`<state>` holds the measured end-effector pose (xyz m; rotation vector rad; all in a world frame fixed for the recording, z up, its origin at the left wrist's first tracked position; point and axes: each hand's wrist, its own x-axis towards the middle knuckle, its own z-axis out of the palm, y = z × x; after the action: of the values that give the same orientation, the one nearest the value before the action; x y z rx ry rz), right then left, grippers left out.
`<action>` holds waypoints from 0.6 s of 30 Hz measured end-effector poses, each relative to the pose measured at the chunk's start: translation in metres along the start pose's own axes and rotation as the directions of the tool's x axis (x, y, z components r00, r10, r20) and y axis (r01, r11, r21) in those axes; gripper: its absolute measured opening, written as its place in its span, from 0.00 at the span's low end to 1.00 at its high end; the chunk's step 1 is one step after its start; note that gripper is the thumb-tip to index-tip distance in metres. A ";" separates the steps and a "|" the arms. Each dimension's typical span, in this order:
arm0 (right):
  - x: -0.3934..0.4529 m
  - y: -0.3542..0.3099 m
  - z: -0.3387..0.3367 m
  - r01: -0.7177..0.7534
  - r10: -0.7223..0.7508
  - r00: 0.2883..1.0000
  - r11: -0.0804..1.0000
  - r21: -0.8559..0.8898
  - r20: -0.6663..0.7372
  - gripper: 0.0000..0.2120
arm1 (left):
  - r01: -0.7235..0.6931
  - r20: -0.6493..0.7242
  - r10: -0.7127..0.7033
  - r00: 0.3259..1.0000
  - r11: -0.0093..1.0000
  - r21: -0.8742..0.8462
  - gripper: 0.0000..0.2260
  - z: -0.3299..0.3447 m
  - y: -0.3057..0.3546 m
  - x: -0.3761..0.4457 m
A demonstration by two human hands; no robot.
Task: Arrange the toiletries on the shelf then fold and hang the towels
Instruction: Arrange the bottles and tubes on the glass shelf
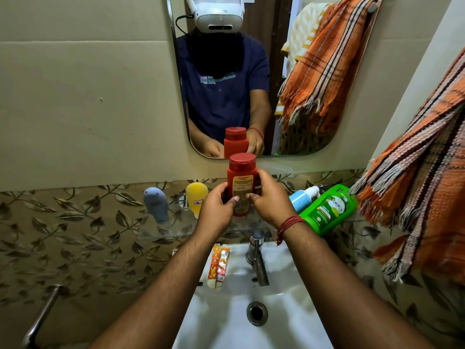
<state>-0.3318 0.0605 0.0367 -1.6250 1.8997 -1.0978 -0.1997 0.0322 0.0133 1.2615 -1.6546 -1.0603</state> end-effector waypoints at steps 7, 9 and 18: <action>-0.003 0.001 -0.008 0.014 -0.014 1.000 0.999 0.037 -0.004 0.23 | 0.030 0.010 -0.030 1.000 0.999 -0.035 0.20 0.000 -0.003 -0.004; -0.003 0.002 -0.012 0.022 -0.022 1.000 0.999 0.034 -0.009 0.22 | 0.043 0.013 -0.042 0.999 0.997 -0.061 0.21 -0.001 -0.005 -0.005; -0.009 0.013 -0.019 -0.006 0.006 0.999 1.000 0.016 -0.042 0.23 | 0.061 -0.059 -0.067 0.996 0.993 -0.104 0.23 -0.002 -0.007 -0.023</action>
<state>-0.3524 0.0748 0.0368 -1.5990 1.9166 -1.1503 -0.1914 0.0536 0.0052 1.2752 -1.5027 -1.1185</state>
